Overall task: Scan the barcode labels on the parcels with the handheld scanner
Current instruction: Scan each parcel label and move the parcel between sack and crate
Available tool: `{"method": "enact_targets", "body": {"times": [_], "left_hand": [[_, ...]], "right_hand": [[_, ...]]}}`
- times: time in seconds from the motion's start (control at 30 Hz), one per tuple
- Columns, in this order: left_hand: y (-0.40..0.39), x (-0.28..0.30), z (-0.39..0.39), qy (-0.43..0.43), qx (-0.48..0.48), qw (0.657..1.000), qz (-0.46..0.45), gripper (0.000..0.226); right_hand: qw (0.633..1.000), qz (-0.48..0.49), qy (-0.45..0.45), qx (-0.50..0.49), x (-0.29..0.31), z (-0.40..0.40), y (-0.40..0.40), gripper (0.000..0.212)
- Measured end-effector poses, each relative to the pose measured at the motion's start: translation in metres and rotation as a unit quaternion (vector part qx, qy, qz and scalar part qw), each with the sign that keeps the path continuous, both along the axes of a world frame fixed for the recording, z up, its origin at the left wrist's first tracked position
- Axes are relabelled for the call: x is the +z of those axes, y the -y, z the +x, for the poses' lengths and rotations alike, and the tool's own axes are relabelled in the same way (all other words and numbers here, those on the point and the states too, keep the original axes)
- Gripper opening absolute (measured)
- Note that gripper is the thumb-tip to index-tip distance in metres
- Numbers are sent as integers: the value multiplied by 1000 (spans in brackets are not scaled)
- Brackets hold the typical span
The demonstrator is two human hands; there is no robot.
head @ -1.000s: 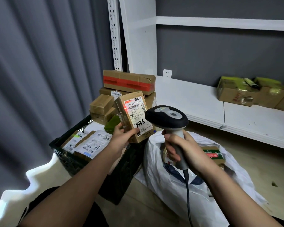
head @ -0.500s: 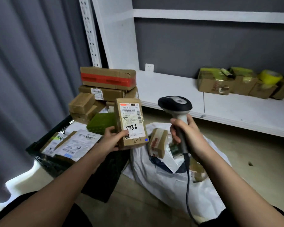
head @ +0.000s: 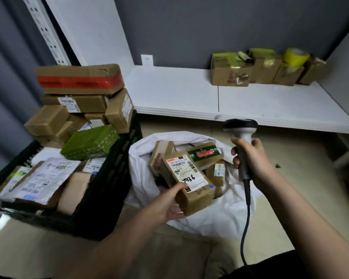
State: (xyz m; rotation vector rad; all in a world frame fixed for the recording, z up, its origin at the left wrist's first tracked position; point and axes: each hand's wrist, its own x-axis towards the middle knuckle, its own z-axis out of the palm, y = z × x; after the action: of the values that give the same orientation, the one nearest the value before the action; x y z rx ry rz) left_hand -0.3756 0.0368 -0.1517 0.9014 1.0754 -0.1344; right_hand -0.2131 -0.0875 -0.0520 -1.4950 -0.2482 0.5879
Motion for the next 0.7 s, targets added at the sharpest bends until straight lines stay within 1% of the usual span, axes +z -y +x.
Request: {"method": "enact_targets", "body": {"times": [0.1, 0.17, 0.23, 0.3, 0.33, 0.4, 0.47, 0.6, 0.7], "left_hand": [[23, -21, 40, 13, 125, 989, -81, 54], [29, -33, 64, 27, 197, 975, -97, 54], [28, -43, 82, 18, 225, 970, -96, 55], [22, -56, 92, -28, 196, 975, -96, 63], [18, -62, 93, -48, 159, 981, -96, 65], [9, -66, 88, -67, 67, 991, -92, 62], [0, -67, 81, -81, 5, 995, -51, 57], [-12, -67, 72, -91, 9, 995, 48, 37], [-13, -55, 67, -83, 9, 994, 70, 22]], "right_hand": [[1000, 14, -15, -15, -2, 10, 9, 26], [999, 26, -28, -28, -3, 15, 11, 24], [998, 39, -37, -30, -4, 18, 10, 24], [998, 48, -44, -21, -7, 21, 9, 24], [998, 47, -45, -14, -9, 21, 8, 24], [998, 40, -42, 2, -13, 21, 6, 25], [999, 31, -38, 18, -18, 20, 4, 27], [999, 4, -33, 34, -24, 18, 2, 27], [998, -7, -39, 39, -24, 14, -1, 27]]}}
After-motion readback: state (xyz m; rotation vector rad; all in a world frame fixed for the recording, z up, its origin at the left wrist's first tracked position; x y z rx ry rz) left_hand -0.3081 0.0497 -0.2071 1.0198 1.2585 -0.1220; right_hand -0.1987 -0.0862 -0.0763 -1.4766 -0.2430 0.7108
